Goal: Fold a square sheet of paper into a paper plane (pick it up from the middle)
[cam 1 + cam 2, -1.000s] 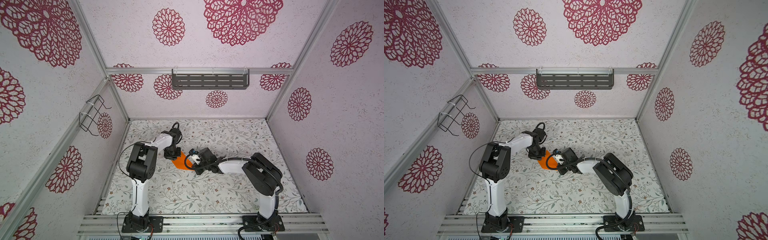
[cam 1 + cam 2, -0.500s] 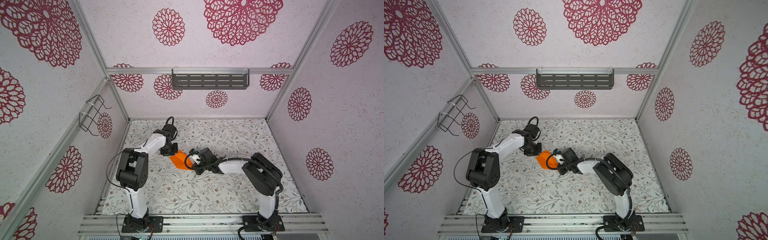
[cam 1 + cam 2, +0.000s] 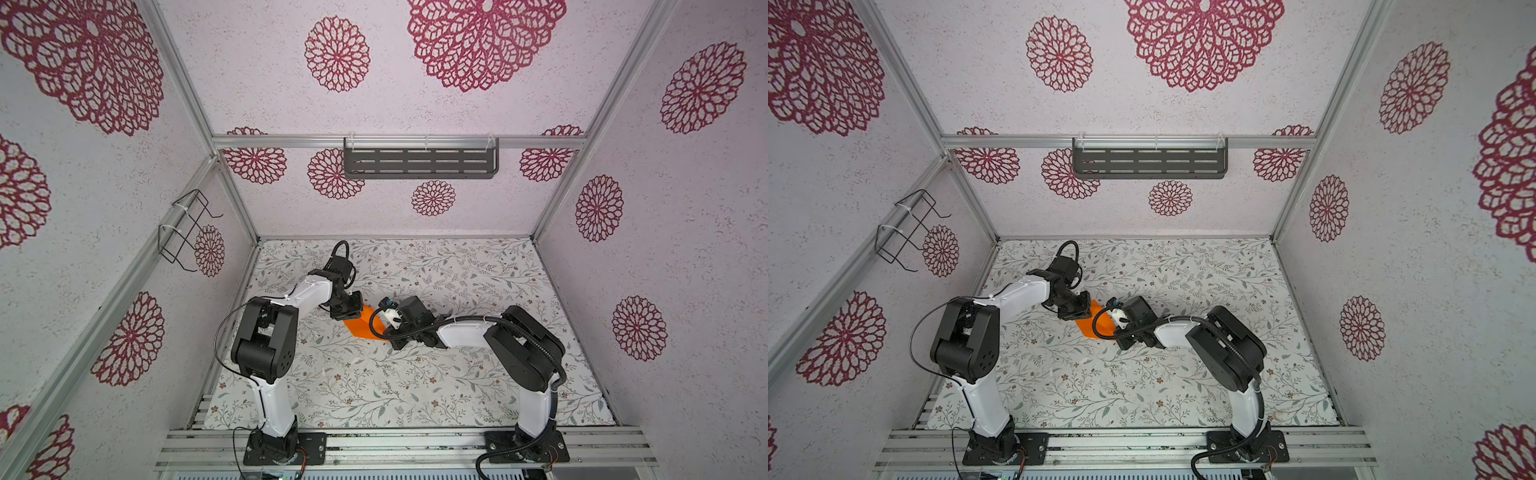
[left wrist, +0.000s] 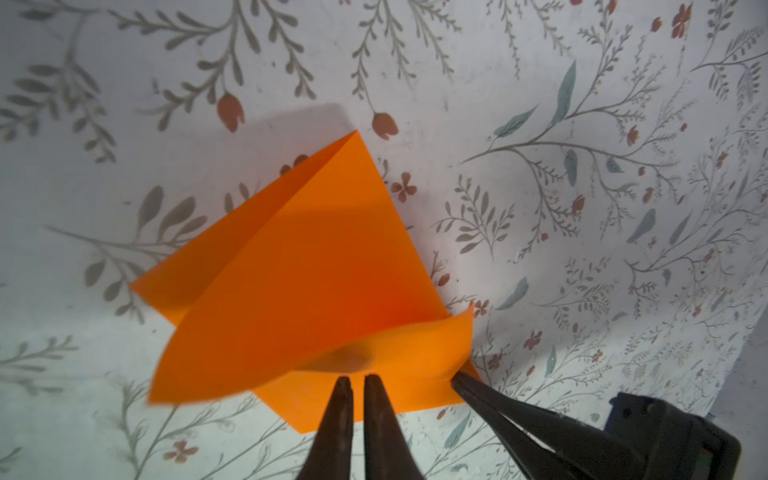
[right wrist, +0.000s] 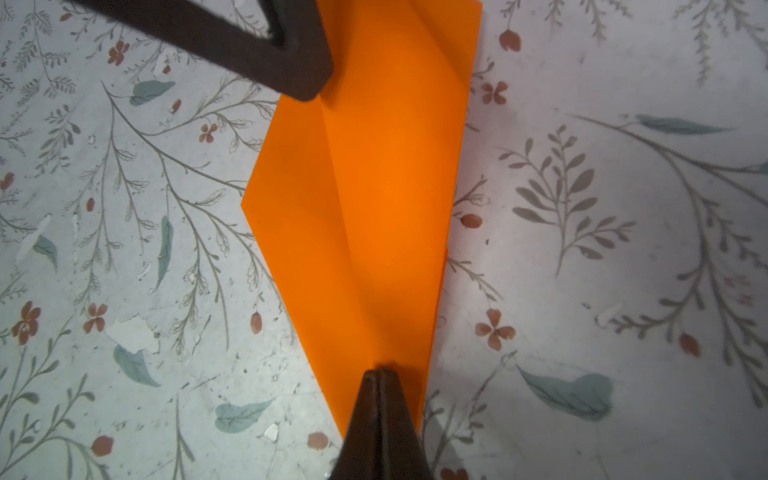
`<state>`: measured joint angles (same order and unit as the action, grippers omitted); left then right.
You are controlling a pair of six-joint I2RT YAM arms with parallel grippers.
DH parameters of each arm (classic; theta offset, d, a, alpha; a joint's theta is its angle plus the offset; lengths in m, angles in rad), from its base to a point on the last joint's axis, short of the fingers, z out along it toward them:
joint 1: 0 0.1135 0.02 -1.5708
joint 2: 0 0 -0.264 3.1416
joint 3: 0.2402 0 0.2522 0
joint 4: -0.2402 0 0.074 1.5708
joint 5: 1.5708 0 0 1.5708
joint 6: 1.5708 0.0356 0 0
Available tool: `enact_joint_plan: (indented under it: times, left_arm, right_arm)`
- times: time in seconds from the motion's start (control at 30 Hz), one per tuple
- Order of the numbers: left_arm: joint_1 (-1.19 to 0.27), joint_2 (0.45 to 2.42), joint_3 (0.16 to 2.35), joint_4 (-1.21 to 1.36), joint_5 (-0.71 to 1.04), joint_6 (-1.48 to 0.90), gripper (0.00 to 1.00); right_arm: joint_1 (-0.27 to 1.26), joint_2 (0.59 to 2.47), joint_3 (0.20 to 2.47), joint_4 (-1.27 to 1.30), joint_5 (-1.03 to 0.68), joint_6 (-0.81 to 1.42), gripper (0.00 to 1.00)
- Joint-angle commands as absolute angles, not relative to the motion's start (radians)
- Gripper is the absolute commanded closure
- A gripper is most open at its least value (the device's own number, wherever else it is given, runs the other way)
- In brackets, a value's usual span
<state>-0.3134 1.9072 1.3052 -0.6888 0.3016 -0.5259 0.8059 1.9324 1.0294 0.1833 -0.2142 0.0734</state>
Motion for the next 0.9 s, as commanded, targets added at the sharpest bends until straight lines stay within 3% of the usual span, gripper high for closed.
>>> enact_joint_plan:
  times: [0.0,0.87]
  left_arm:
    - [-0.32,1.939,1.311,-0.634,0.345,-0.538,0.89]
    - [-0.319,2.095,1.451,-0.855,-0.029,-0.446,0.91]
  right_arm:
    - [0.8,1.965,0.994,0.086,-0.196,0.093,0.98]
    - [0.799,1.962,0.991,0.08,-0.191,0.094,0.98]
